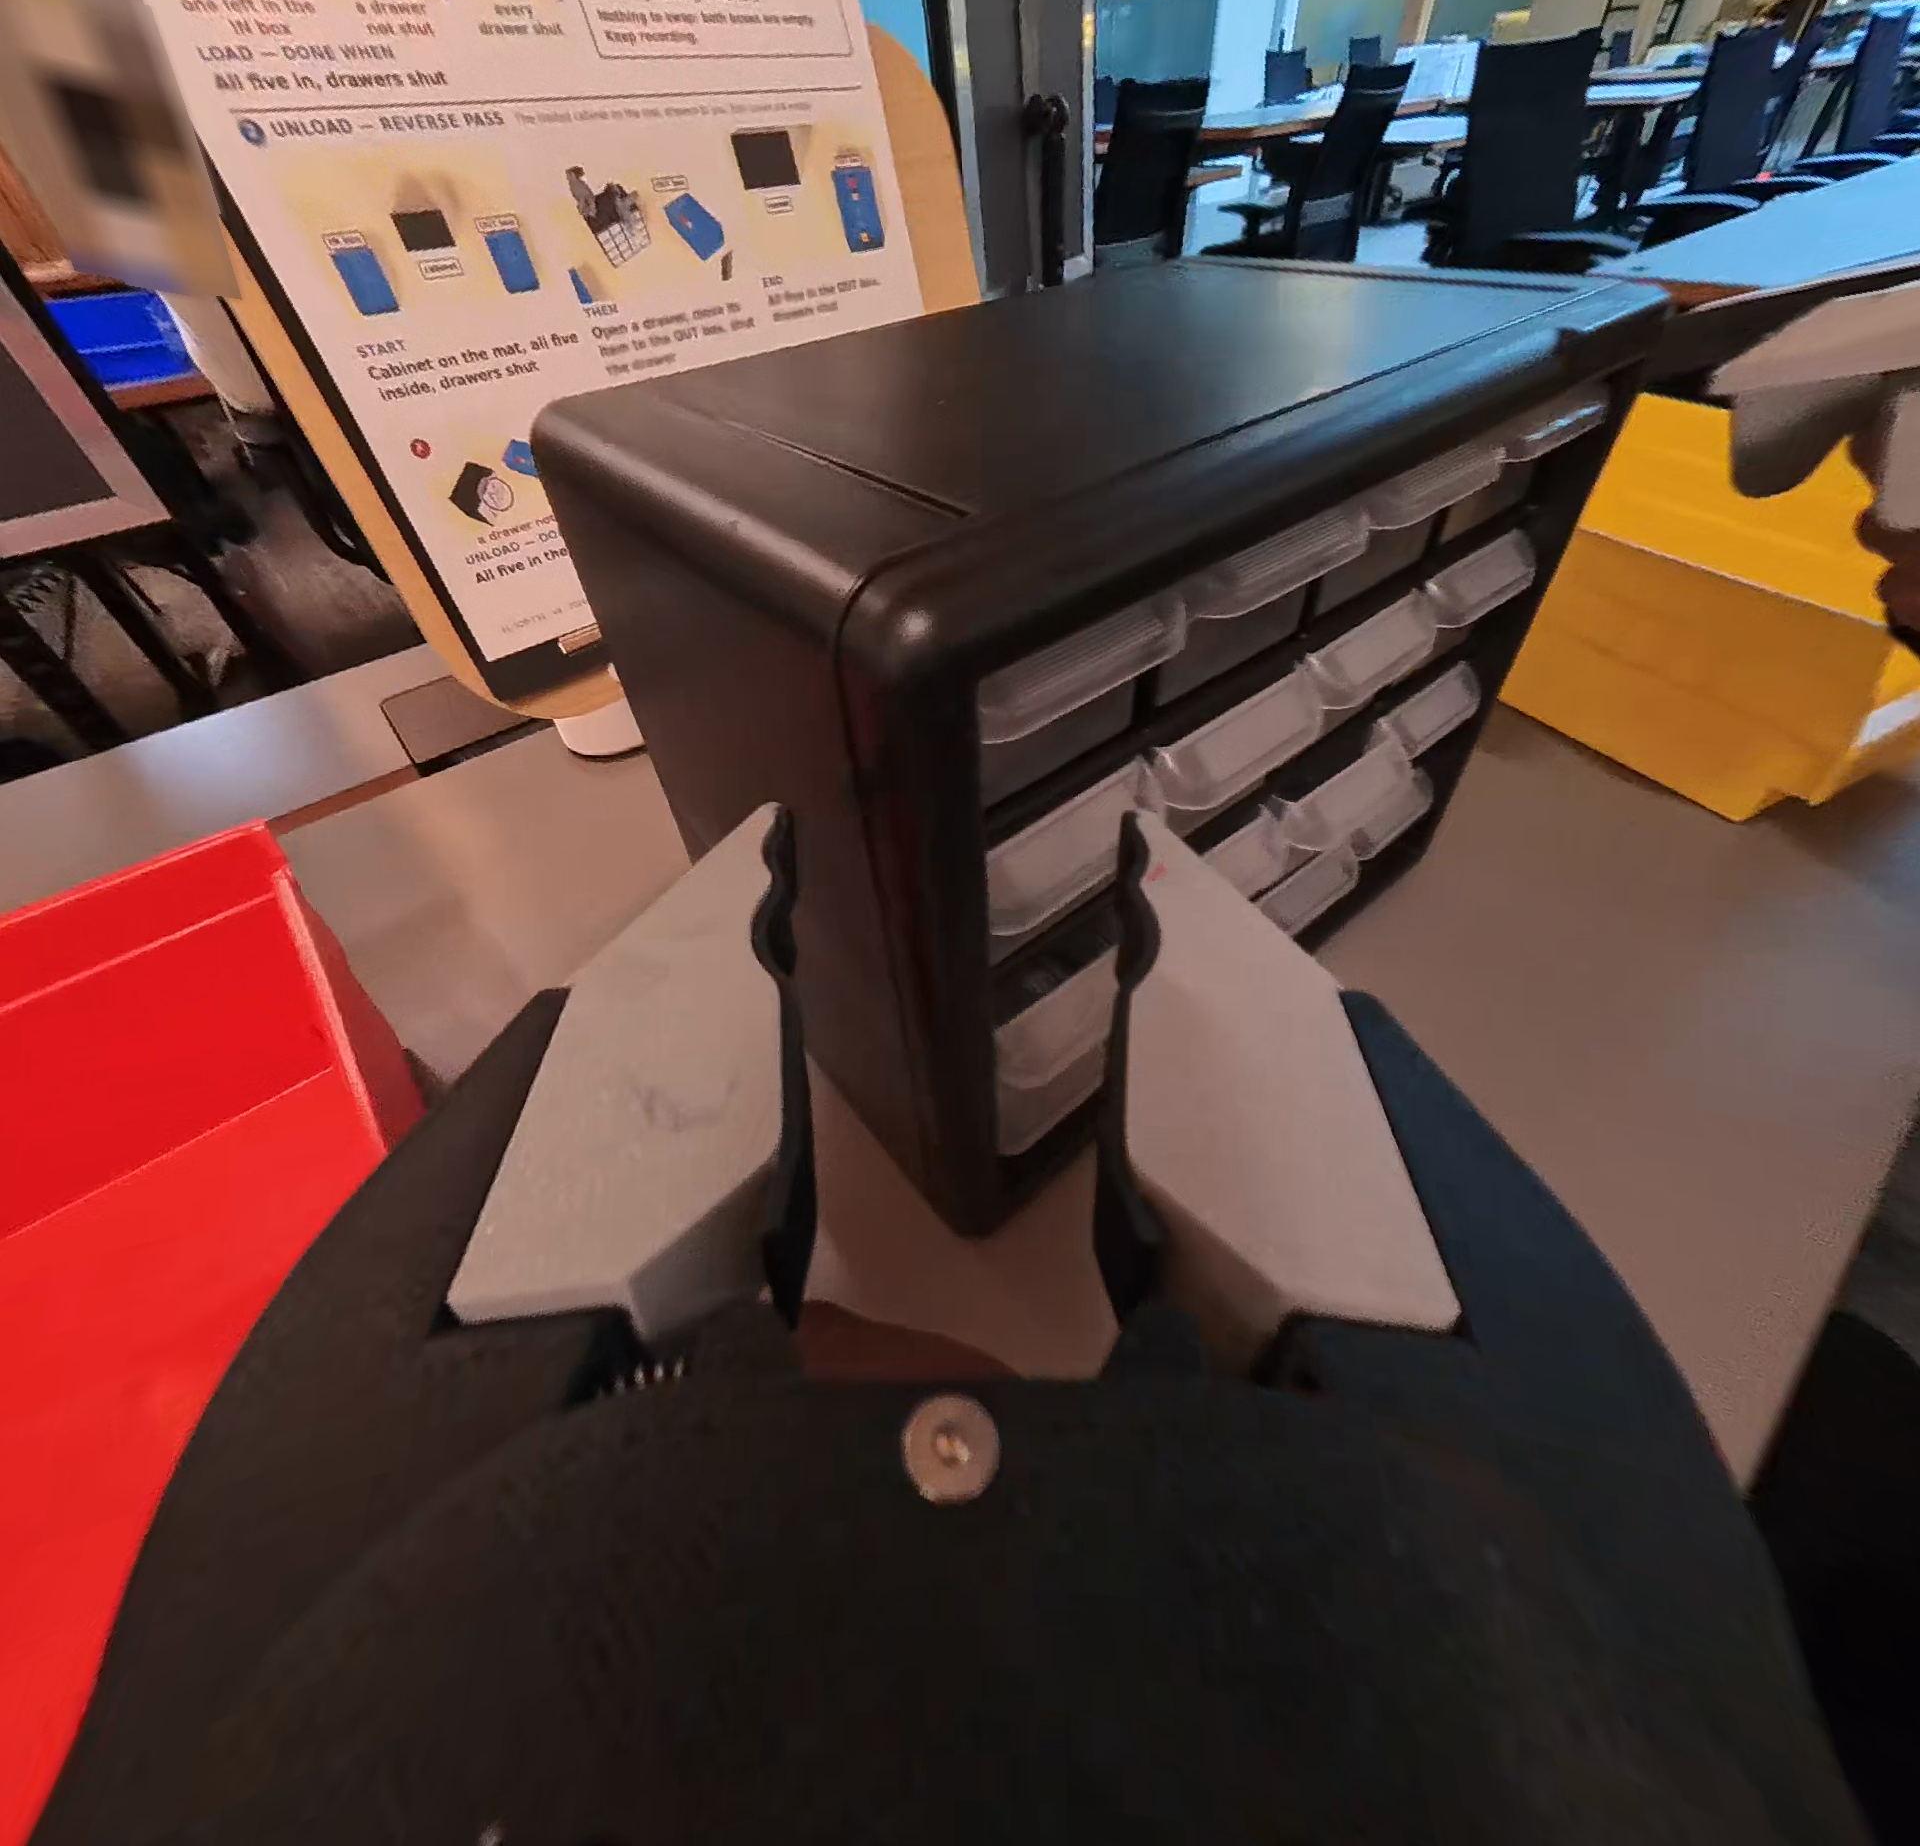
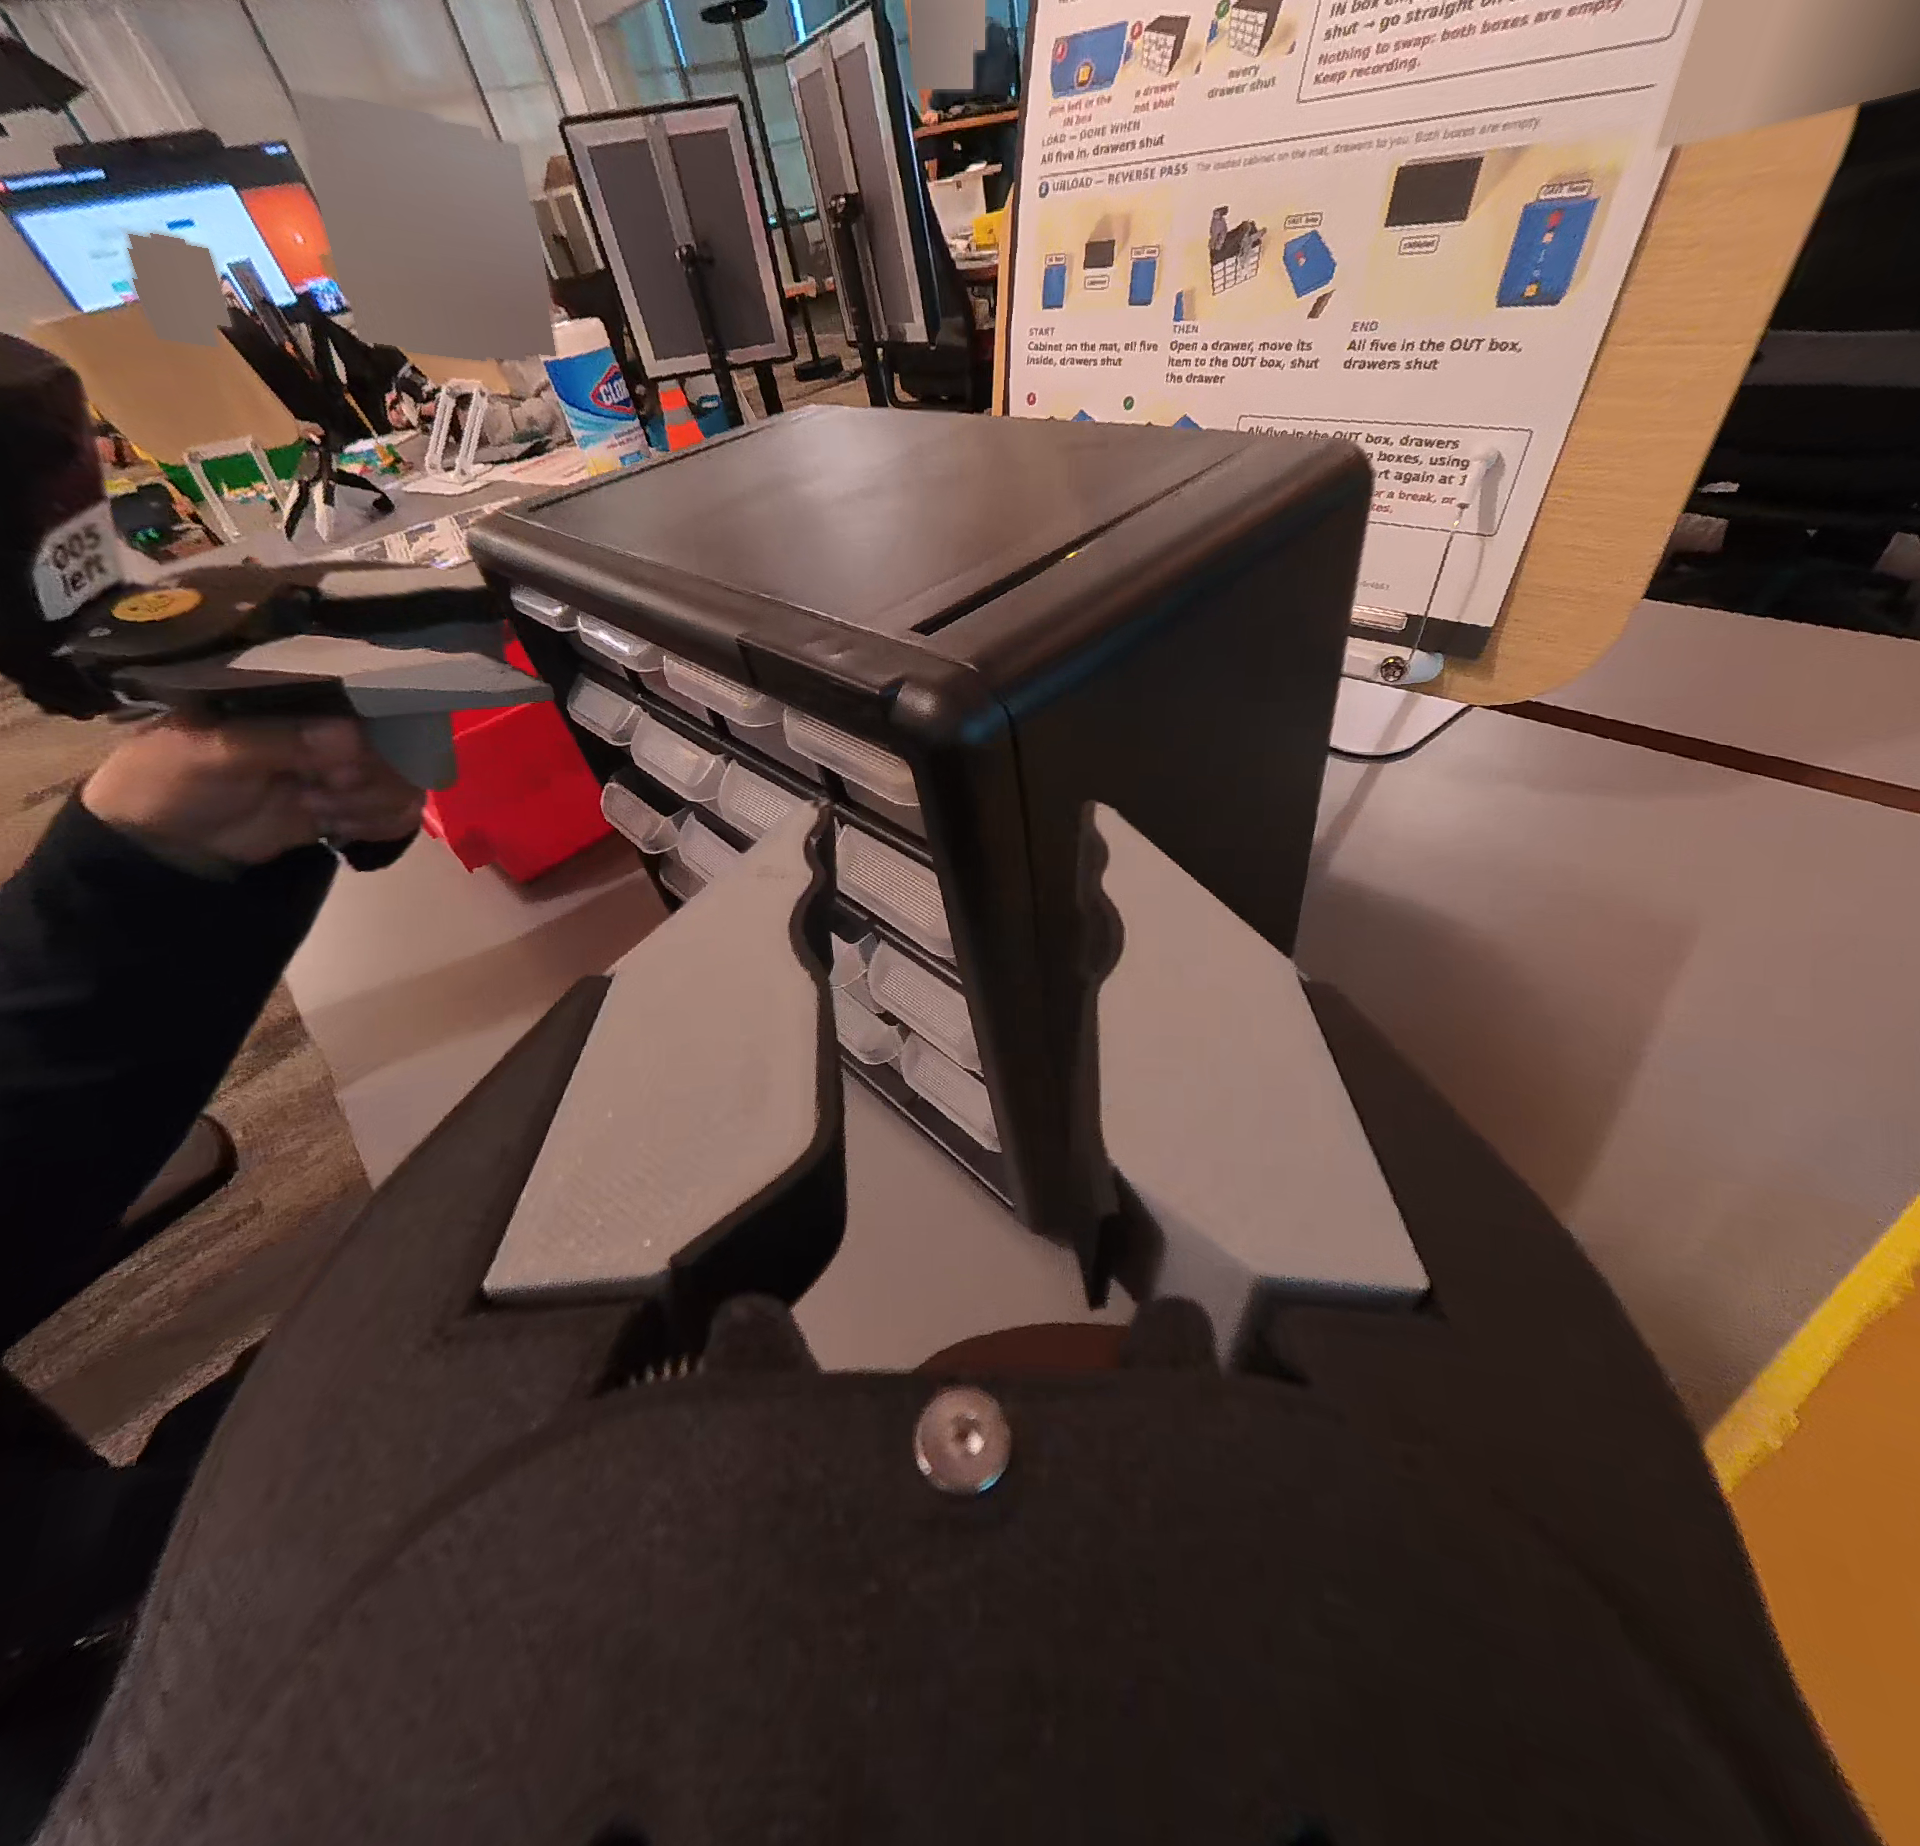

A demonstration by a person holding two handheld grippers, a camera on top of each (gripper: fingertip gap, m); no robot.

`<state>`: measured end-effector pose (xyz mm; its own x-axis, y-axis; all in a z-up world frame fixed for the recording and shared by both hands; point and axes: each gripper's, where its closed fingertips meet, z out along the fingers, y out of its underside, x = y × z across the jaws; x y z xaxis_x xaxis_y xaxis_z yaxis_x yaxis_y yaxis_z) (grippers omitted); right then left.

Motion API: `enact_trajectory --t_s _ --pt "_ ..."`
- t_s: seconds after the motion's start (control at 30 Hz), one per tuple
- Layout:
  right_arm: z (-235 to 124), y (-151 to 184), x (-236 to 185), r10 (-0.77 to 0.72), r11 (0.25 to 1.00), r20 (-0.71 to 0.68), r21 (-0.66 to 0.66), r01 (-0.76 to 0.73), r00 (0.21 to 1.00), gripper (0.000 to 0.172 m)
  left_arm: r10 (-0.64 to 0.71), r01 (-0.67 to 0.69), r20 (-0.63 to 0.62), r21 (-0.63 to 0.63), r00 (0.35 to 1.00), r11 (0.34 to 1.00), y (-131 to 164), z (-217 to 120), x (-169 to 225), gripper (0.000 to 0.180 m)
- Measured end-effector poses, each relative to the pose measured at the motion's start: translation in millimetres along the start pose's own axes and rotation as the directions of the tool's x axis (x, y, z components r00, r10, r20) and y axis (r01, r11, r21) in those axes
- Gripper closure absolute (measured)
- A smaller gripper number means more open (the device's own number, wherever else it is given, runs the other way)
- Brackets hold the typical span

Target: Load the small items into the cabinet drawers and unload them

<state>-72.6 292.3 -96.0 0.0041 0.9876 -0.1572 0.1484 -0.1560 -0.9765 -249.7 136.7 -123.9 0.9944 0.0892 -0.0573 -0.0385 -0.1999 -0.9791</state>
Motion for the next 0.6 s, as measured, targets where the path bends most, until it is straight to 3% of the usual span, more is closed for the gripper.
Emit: enact_trajectory --t_s 0.3,0.6 --pt "17 8 -1 -0.12 0.992 -0.049 -0.03 0.119 0.992 0.128 0.019 -0.018 -0.027 0.015 0.999 1.0 9 22 5 0.094" --pt "20 7 3 -0.142 0.99 -0.09 -0.024 0.14 0.986 0.129 -0.007 0.005 -0.054 -0.034 0.999 0.999 16 17 16 0.084"
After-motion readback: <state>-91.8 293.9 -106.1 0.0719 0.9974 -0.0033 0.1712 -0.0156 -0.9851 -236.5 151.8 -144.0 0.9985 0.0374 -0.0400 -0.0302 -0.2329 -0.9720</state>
